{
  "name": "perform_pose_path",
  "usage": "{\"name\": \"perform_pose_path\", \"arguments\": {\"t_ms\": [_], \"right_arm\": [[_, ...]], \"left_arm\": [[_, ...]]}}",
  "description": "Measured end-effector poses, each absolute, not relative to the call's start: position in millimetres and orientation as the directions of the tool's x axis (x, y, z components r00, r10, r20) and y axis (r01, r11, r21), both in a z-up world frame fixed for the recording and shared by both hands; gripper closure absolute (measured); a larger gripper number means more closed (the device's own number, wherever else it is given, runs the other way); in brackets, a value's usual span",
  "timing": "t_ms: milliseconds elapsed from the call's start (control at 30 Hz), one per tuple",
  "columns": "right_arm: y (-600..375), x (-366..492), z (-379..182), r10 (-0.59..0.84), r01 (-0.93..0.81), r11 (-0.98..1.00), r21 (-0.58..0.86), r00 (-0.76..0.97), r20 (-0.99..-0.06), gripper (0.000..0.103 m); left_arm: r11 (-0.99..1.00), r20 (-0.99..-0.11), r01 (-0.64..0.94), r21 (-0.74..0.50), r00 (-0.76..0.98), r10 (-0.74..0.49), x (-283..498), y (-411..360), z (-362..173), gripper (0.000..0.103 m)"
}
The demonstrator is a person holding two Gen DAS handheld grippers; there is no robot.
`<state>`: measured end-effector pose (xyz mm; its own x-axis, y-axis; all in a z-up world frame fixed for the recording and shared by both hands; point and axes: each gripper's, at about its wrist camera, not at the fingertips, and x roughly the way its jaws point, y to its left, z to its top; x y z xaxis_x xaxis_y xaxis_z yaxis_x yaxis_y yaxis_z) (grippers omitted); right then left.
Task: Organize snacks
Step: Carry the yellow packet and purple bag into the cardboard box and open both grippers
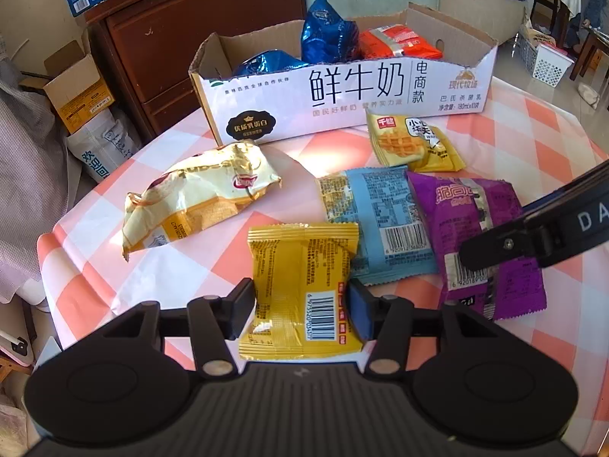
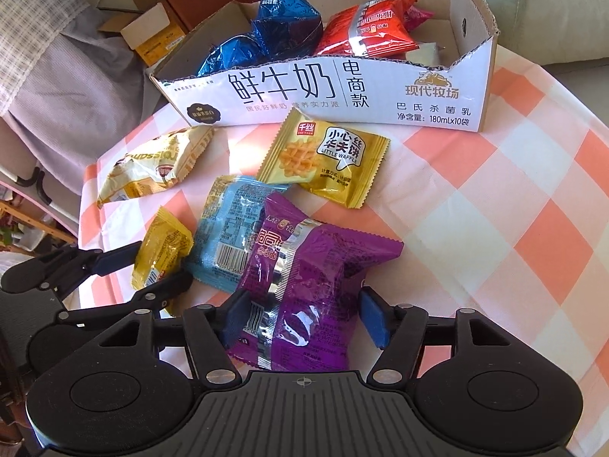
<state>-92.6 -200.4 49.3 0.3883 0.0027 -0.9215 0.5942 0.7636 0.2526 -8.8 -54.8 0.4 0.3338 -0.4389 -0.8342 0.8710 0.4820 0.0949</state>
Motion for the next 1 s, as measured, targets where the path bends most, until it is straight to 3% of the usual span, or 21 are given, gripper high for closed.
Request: {"name": "perform_pose_path", "arguments": {"t_ms": [200,367,433,533,1000], "right_arm": [[-191.0,-82.6,44.5,-0.010,0.591,0.775,0.222,0.363,-0.932,0.023],[-187.7,-78.8,42.3,-0.049,0.592,0.783,0.192,0.367,-0.929,0.021],[-186.2,-78.9,41.6,-0.069,0.588,0.790,0.176,0.370,-0.926,0.022],[-185.9,-80.4,43.4,-0.082,0.578,0.799,0.166,0.378,-0.922,0.031],[-194.1,-95.6,67.8,-0.079,0.537,0.819,0.202,0.455,-0.887,0.033]], "left_arm": [[0.483,-0.836,0.871,0.095,0.333,-0.436,-11.7,-54.5,1.0,0.057],[0.484,-0.835,0.869,0.104,0.340,-0.432,-16.7,-54.1,1.3,0.059],[0.488,-0.837,0.867,0.101,0.340,-0.430,-18.1,-53.9,1.5,0.059],[0.495,-0.836,0.864,0.093,0.338,-0.432,-19.9,-52.8,2.9,0.059],[0.527,-0.814,0.849,0.039,0.333,-0.476,-31.6,-47.1,17.9,0.060]]}}
